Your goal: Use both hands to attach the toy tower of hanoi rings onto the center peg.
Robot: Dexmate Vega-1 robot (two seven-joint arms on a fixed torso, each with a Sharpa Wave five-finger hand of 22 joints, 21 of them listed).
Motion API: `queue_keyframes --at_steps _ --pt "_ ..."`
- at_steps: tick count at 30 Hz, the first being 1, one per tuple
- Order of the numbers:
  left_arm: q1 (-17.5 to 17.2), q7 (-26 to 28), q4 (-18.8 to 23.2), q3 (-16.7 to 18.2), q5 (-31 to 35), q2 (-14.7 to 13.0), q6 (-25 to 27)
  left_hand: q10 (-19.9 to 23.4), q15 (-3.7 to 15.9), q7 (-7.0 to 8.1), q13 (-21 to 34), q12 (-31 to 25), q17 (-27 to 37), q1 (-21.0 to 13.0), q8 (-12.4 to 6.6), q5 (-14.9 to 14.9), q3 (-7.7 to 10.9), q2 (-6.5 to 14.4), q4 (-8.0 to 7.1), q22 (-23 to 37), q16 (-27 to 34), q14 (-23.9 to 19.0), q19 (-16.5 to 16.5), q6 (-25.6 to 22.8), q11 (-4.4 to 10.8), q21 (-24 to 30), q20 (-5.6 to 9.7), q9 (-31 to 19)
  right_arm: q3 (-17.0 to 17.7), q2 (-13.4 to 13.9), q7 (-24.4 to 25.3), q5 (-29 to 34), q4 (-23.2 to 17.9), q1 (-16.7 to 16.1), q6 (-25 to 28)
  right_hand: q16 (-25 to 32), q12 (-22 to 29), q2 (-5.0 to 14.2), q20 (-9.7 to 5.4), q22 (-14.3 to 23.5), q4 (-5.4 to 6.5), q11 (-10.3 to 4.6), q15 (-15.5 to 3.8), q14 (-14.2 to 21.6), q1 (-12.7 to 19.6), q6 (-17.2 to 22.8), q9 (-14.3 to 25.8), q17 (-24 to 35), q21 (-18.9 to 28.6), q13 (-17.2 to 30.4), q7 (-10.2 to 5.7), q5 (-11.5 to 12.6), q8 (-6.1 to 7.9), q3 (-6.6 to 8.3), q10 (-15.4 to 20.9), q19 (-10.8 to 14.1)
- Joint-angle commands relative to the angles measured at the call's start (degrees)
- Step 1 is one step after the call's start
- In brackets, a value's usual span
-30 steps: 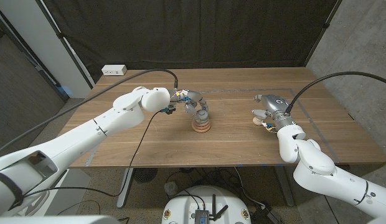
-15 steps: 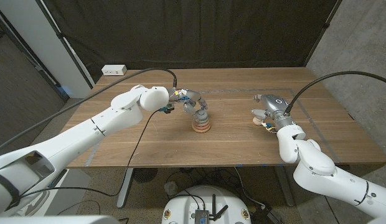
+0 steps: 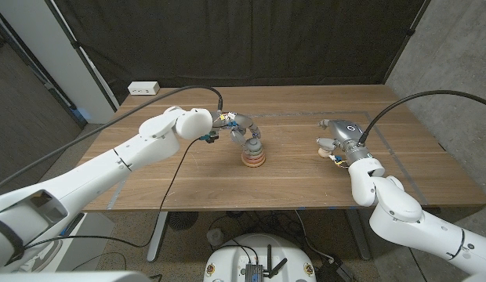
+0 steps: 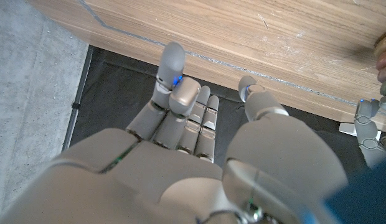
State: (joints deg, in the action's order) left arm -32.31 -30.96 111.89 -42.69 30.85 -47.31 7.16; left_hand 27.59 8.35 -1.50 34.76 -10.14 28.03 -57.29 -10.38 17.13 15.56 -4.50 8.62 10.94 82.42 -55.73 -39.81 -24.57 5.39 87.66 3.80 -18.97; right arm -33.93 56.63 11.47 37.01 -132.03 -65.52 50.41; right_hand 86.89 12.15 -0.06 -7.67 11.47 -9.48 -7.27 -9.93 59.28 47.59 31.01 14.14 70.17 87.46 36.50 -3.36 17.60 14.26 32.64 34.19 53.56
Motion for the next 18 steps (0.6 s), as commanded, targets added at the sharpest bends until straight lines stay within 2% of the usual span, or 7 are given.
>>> queue_keyframes --at_steps 1,16,18 --pt "-1.3 0.9 1.6 1.4 0.1 -1.1 1.0 -0.6 4.12 -0.11 -0.1 -0.2 -0.1 0.7 -0.06 0.4 -0.24 0.1 -0.09 0.1 -0.2 0.4 0.3 0.9 -0.06 -0.4 7.85 0.0 0.4 0.1 0.5 -0.4 -0.1 -0.4 -0.2 0.4 -0.3 0.09 -4.72 0.1 -0.02 -0.27 -2.45 0.3 0.1 0.5 0.1 0.1 0.3 0.2 0.05 0.2 -0.18 0.37 0.5 0.2" --pt "-7.4 6.8 6.4 6.6 -1.5 -5.0 5.1 0.5 4.12 -0.26 -0.5 -1.3 -0.1 1.1 -0.93 0.5 -0.36 0.6 -0.11 0.3 0.2 0.4 -0.2 0.1 -0.23 0.0 7.97 0.6 0.2 0.1 -0.5 -0.3 0.0 0.5 -0.3 0.4 -0.3 0.08 -4.72 0.1 -0.02 -0.11 -2.44 0.3 0.0 0.5 0.1 0.1 0.2 0.2 0.06 0.2 -0.22 0.38 0.5 0.2" --pt "-8.4 7.7 7.0 7.4 -2.0 -5.5 5.6 0.7 4.13 -0.44 -0.5 -1.4 -0.1 1.2 -1.07 0.5 -0.36 0.7 -0.09 0.3 0.3 0.4 -0.3 -0.3 -0.21 0.0 7.98 0.7 0.2 0.1 -0.7 -0.4 0.2 0.8 -0.6 0.5 -0.3 0.09 -4.72 0.2 0.0 -0.02 -2.44 0.3 0.0 1.5 0.2 0.1 0.3 0.1 -0.11 0.2 0.22 0.39 0.5 0.3"
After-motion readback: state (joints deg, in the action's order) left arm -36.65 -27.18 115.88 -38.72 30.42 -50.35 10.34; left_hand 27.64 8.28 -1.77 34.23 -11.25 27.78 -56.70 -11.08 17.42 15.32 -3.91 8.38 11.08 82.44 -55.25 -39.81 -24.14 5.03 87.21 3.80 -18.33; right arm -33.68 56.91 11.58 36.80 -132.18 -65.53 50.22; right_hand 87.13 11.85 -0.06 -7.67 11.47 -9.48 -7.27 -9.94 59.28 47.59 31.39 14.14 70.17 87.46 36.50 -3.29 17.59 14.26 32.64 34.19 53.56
